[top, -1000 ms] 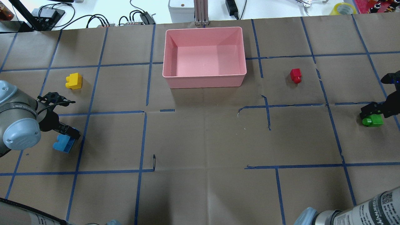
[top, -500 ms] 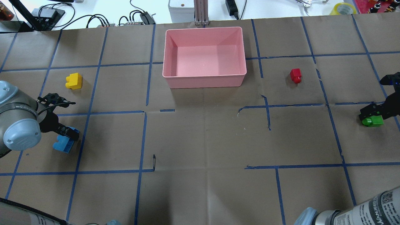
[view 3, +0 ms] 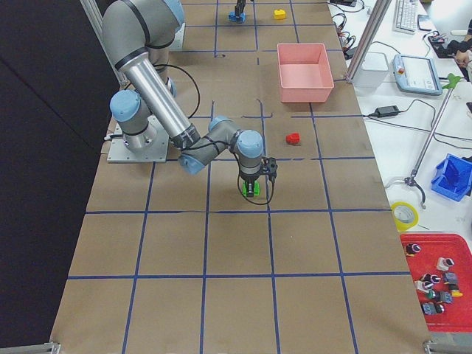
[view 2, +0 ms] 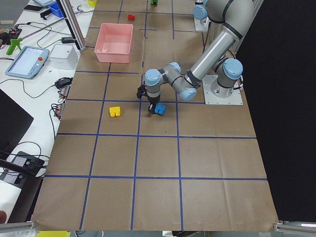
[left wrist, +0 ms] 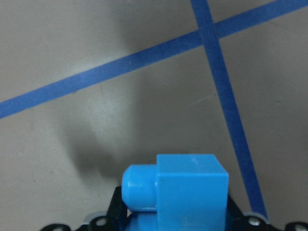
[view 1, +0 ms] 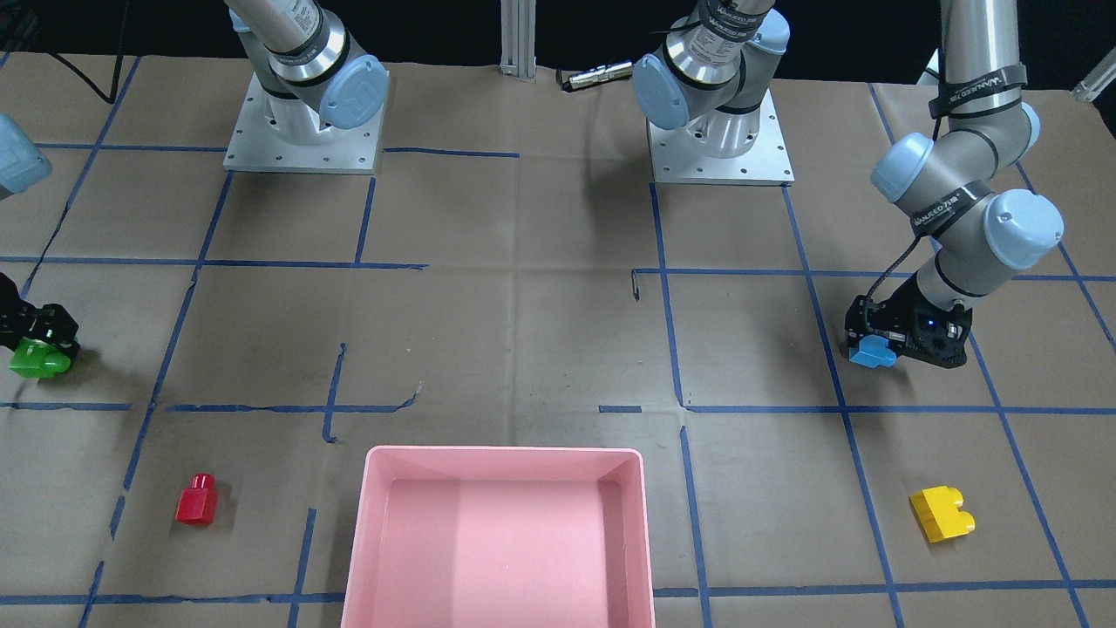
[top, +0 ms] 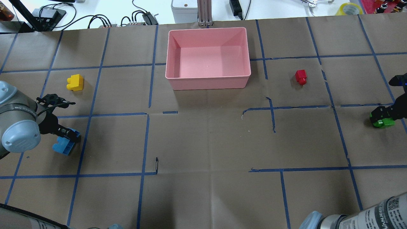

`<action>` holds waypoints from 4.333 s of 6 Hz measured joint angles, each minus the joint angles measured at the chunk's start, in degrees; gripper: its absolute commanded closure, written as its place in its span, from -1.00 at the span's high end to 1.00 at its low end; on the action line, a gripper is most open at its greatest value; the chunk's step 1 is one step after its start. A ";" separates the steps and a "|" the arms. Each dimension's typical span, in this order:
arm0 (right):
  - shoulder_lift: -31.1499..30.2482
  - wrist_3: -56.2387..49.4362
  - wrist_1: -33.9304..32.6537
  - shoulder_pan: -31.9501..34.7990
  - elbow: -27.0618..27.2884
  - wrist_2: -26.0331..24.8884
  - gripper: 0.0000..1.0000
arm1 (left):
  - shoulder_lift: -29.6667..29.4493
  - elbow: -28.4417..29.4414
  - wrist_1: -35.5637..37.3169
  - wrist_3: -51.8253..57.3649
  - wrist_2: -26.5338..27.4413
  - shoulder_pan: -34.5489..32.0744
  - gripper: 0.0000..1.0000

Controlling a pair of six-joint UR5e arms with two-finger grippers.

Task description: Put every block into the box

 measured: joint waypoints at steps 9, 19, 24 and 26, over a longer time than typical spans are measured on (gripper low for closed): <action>0.91 19.33 24.56 32.81 -30.51 22.01 -0.91 | -15.42 64.34 -46.17 -49.96 -4.40 -32.02 -0.87; 7.77 21.20 23.22 34.94 -34.22 27.25 0.99 | -26.08 67.52 -39.99 -67.19 -7.16 -42.93 0.99; 7.98 26.09 9.72 31.14 -24.21 3.40 0.86 | -20.28 66.06 -40.99 -40.05 -6.00 -24.97 0.99; 10.29 29.84 -0.97 31.13 -17.39 -0.31 0.86 | -20.57 62.88 -40.25 -27.98 -4.11 -16.64 0.99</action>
